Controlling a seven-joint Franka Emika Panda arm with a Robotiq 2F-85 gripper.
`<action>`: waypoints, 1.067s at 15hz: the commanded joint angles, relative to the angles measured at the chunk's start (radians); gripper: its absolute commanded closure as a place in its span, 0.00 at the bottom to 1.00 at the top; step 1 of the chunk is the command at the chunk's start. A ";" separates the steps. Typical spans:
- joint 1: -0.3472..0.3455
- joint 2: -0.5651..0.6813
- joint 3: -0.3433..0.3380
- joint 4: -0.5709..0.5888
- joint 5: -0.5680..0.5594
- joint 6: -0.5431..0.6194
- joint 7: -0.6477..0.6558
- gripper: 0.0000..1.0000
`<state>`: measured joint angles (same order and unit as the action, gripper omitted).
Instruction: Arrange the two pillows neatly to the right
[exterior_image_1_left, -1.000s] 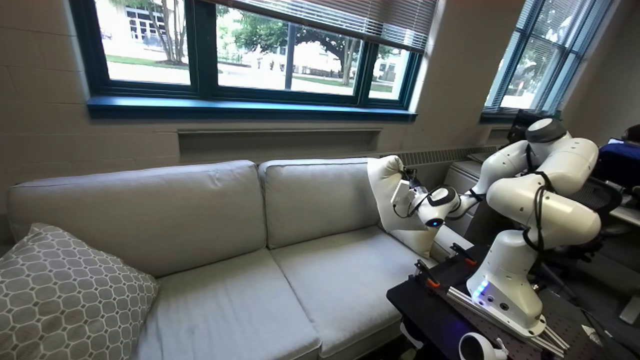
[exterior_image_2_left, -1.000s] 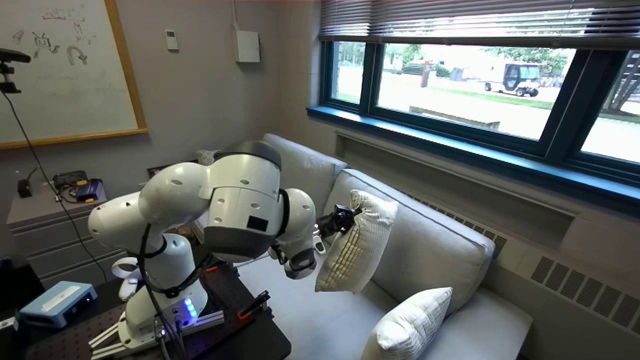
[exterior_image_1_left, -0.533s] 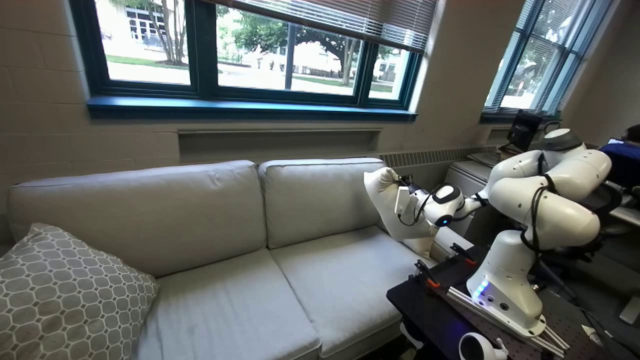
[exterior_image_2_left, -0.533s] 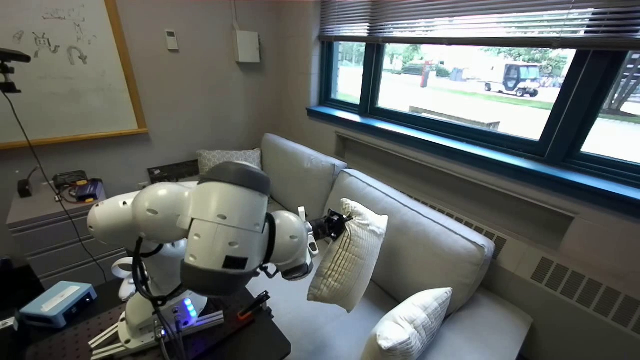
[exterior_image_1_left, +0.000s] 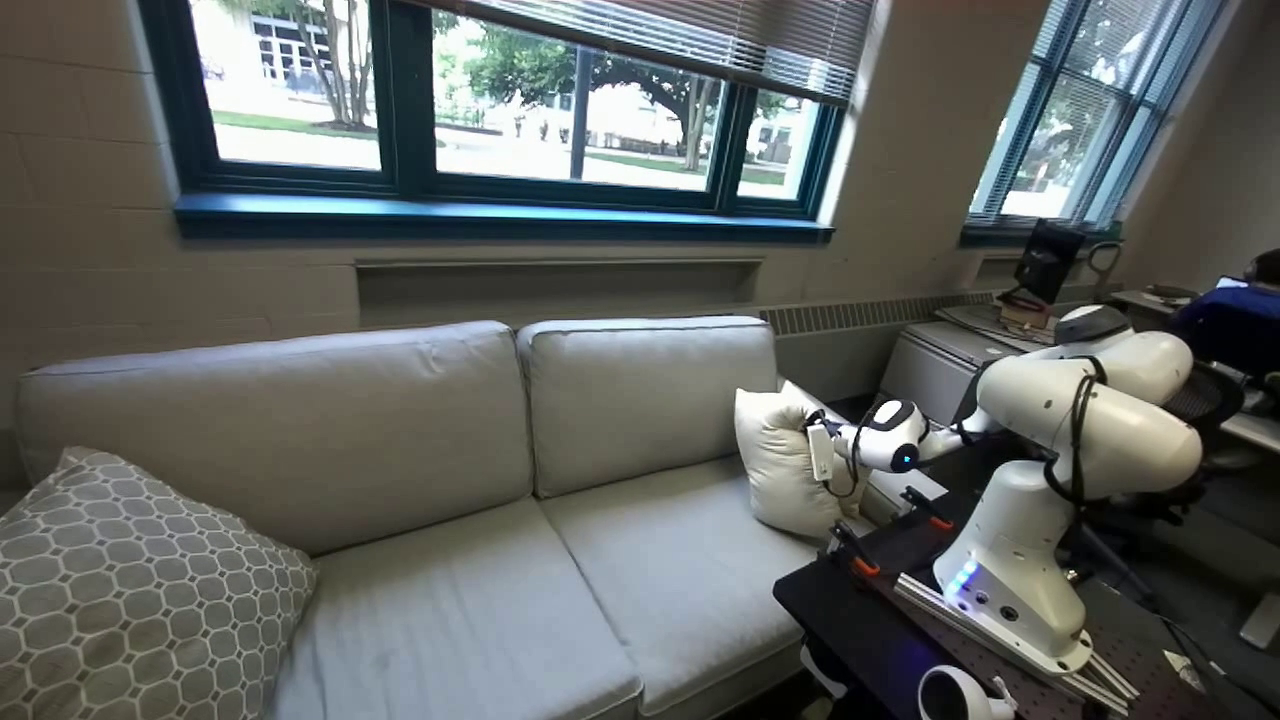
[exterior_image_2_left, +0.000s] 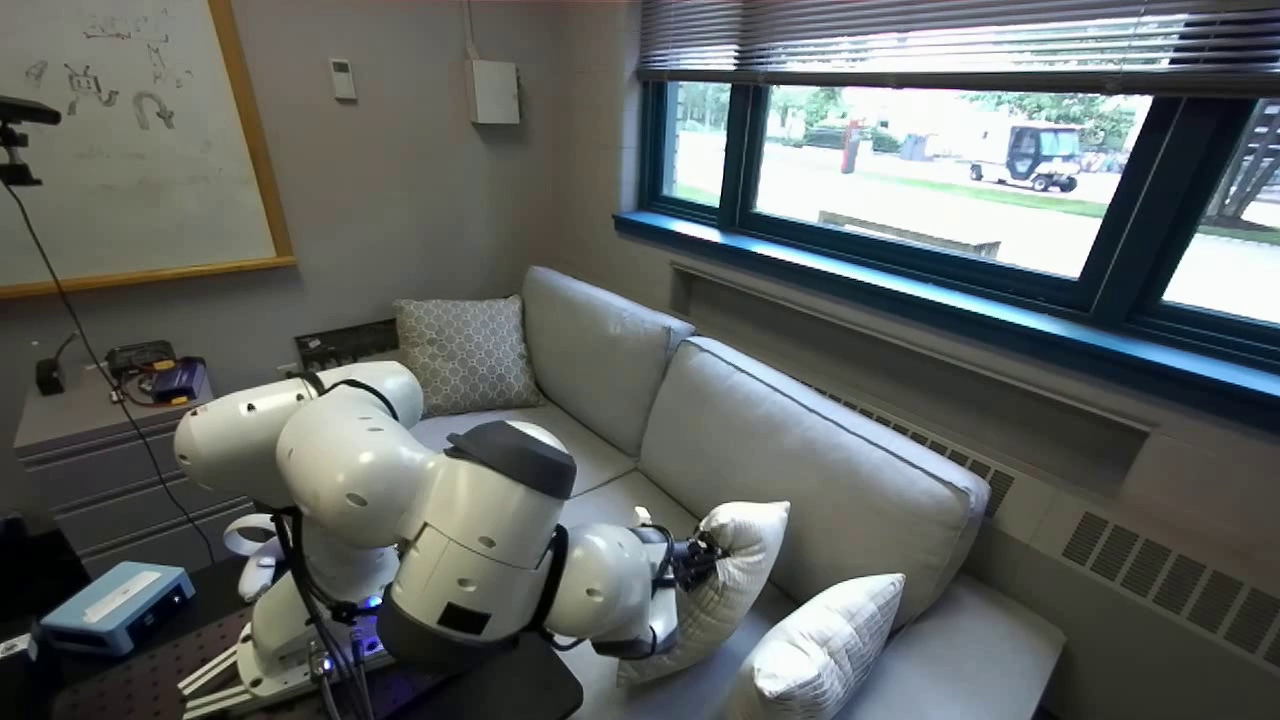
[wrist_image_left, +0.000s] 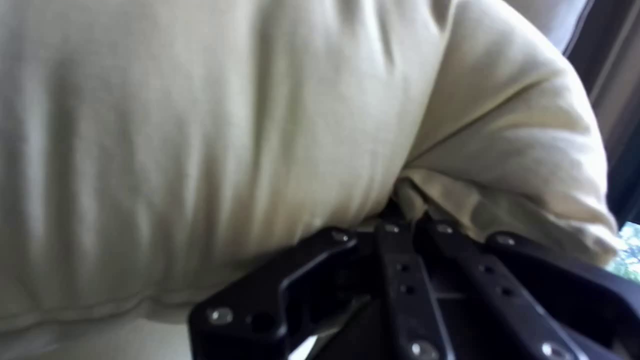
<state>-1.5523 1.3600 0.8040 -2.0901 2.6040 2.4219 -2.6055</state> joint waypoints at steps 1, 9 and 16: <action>0.060 0.085 -0.047 0.251 0.000 0.206 0.001 0.96; 0.411 -0.057 -0.242 0.559 -0.003 0.378 0.320 0.96; 0.774 -0.073 -0.324 0.826 -0.003 0.598 0.558 0.97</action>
<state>-0.9362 1.2733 0.5168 -1.4006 2.6015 2.9026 -2.1515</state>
